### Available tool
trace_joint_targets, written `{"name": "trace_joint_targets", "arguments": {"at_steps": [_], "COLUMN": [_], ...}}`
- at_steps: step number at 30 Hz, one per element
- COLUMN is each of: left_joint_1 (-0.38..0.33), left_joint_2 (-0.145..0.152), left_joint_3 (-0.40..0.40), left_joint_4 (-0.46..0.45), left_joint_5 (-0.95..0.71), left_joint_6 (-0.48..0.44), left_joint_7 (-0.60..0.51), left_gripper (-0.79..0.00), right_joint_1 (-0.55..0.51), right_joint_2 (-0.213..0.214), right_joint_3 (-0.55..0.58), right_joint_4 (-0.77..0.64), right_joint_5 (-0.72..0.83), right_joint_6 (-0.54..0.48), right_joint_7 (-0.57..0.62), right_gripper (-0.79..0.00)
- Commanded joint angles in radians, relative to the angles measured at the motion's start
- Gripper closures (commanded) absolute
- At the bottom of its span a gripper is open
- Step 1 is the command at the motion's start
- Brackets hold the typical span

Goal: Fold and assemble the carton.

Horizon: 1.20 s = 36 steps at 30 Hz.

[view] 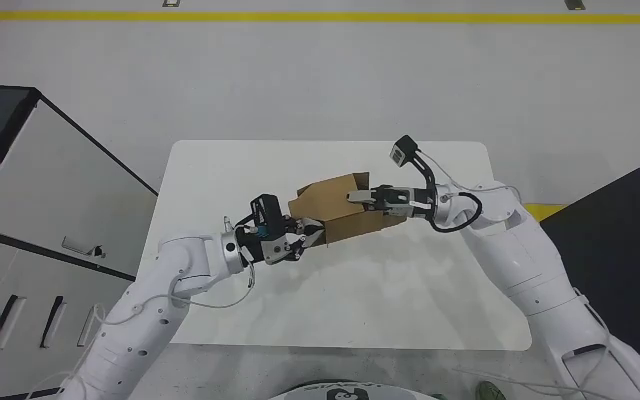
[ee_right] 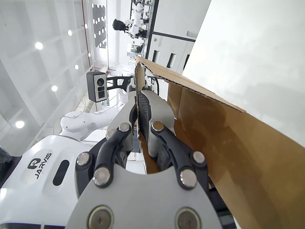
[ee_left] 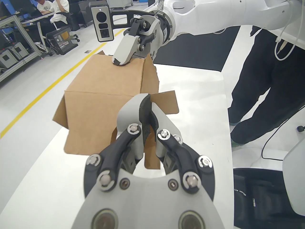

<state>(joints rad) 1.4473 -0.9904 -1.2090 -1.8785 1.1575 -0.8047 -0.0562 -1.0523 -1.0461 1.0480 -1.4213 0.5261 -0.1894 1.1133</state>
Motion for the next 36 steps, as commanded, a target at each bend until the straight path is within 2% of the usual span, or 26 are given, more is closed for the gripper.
{"name": "trace_joint_targets", "arguments": {"at_steps": [1, 36], "left_joint_1": [0.001, 0.004], "left_joint_2": [0.000, 0.001], "left_joint_3": [-0.002, 0.015], "left_joint_4": [0.001, -0.011], "left_joint_5": [0.000, 0.008], "left_joint_6": [0.001, -0.010], "left_joint_7": [0.002, -0.013], "left_gripper": [0.000, 0.000], "right_joint_1": [-0.002, -0.012], "right_joint_2": [0.000, -0.013], "right_joint_3": [0.005, 0.003], "right_joint_4": [0.001, -0.025], "right_joint_5": [0.000, -0.017], "right_joint_6": [-0.001, 0.034], "right_joint_7": [-0.002, -0.038], "right_gripper": [0.000, 0.000]}}
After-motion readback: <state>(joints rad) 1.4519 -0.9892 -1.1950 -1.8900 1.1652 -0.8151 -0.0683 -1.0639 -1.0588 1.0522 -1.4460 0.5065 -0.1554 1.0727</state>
